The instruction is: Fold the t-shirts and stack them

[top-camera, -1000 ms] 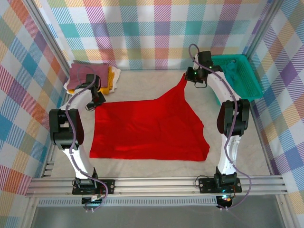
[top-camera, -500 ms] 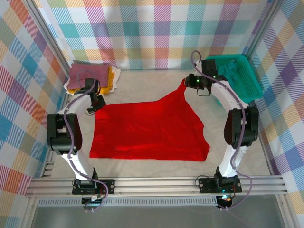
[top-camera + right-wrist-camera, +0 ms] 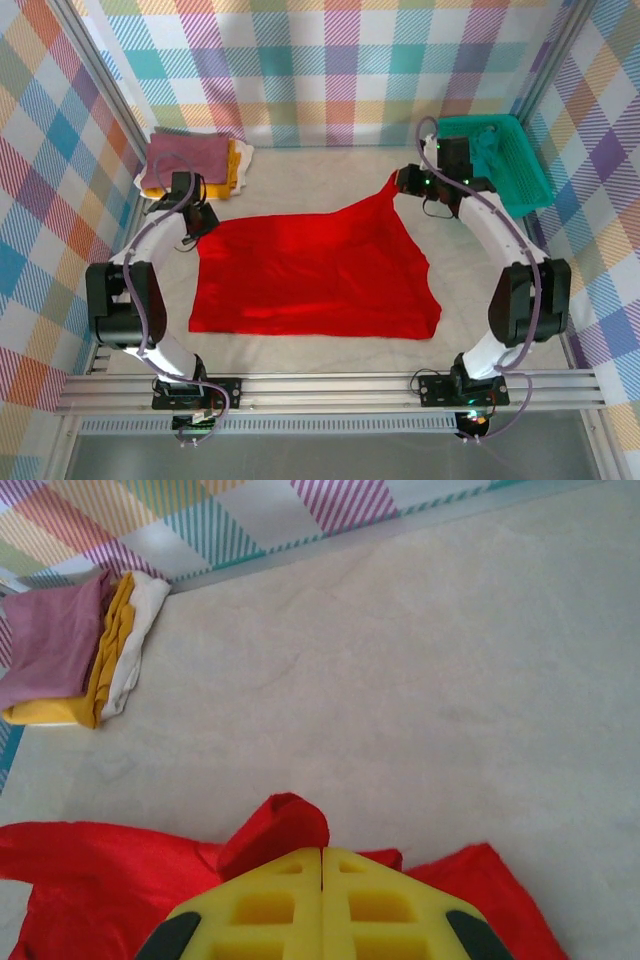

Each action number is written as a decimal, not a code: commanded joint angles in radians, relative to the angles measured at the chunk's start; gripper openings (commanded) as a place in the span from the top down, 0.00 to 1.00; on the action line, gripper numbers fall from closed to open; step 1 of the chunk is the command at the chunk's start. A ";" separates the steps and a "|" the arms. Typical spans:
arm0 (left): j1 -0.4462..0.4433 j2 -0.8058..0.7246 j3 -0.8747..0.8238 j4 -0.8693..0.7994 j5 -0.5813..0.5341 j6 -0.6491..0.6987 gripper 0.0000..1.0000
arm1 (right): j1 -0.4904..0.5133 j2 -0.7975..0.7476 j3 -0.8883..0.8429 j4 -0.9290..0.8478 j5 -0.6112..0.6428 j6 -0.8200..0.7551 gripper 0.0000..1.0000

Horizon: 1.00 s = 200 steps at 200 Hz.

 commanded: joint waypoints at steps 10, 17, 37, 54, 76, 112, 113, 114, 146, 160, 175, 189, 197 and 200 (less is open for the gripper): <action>0.010 -0.032 -0.062 -0.002 -0.006 -0.006 1.00 | -0.005 -0.076 -0.064 -0.002 -0.004 0.010 1.00; 0.009 -0.029 -0.067 -0.002 -0.012 -0.008 1.00 | -0.005 -0.085 -0.076 -0.001 -0.003 0.010 1.00; 0.010 -0.018 -0.060 -0.006 -0.019 -0.010 1.00 | -0.006 -0.101 -0.088 -0.007 0.002 0.014 1.00; 0.010 -0.021 -0.057 -0.007 -0.016 -0.019 1.00 | -0.005 -0.117 -0.089 -0.014 -0.002 0.015 1.00; 0.010 -0.044 -0.059 -0.015 -0.023 -0.020 1.00 | -0.006 -0.151 -0.106 -0.015 0.002 0.016 1.00; 0.010 -0.074 -0.069 -0.048 -0.030 -0.018 1.00 | -0.005 -0.207 -0.157 -0.029 -0.017 0.018 1.00; 0.010 -0.074 -0.070 -0.049 -0.028 -0.018 1.00 | -0.005 -0.209 -0.159 -0.029 -0.019 0.019 1.00; 0.010 -0.075 -0.071 -0.049 -0.027 -0.018 1.00 | -0.005 -0.210 -0.162 -0.029 -0.020 0.019 1.00; 0.008 -0.101 -0.117 -0.052 -0.008 -0.016 1.00 | -0.002 -0.269 -0.240 -0.037 -0.054 0.030 1.00; 0.005 -0.104 -0.132 -0.056 0.000 -0.014 1.00 | 0.002 -0.300 -0.281 -0.035 -0.065 0.032 1.00; 0.000 -0.105 -0.145 -0.059 -0.001 -0.014 1.00 | 0.001 -0.325 -0.311 -0.041 -0.072 0.035 1.00; -0.004 -0.101 -0.153 -0.053 0.001 -0.015 1.00 | 0.003 -0.339 -0.330 -0.042 -0.075 0.037 1.00; -0.004 -0.094 -0.148 -0.051 -0.004 -0.014 1.00 | 0.003 -0.341 -0.335 -0.043 -0.075 0.038 1.00; -0.004 -0.091 -0.144 -0.051 -0.006 -0.015 1.00 | 0.002 -0.340 -0.335 -0.043 -0.075 0.037 1.00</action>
